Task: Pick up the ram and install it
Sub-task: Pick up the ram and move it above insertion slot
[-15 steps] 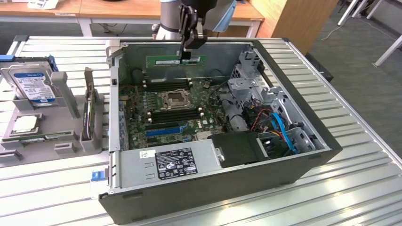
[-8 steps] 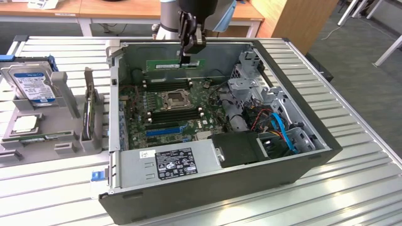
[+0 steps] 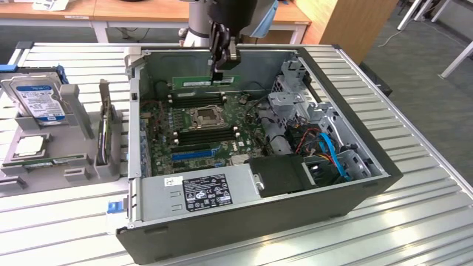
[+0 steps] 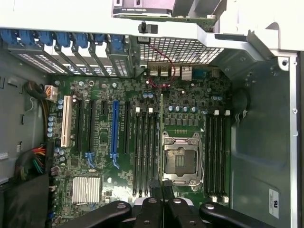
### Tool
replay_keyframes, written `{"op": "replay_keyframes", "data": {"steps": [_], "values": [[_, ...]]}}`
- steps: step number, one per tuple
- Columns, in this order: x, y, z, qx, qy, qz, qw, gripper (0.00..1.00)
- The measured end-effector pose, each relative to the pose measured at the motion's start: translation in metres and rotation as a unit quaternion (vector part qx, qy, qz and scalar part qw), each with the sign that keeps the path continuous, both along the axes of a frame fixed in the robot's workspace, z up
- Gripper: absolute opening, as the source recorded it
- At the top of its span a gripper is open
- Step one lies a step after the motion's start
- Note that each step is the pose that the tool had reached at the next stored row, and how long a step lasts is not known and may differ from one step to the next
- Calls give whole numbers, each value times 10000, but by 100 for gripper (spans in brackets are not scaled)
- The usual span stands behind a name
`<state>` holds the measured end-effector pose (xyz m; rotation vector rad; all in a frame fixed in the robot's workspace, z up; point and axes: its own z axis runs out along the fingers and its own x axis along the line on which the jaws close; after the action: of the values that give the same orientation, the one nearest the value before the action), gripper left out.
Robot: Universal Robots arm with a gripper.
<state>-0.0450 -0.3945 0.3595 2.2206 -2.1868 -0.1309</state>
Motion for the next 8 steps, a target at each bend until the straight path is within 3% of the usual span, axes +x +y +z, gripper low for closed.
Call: {"op": "replay_keyframes", "data": {"steps": [8], "values": [[0,0,-110,21,0,0,10000,11]]}}
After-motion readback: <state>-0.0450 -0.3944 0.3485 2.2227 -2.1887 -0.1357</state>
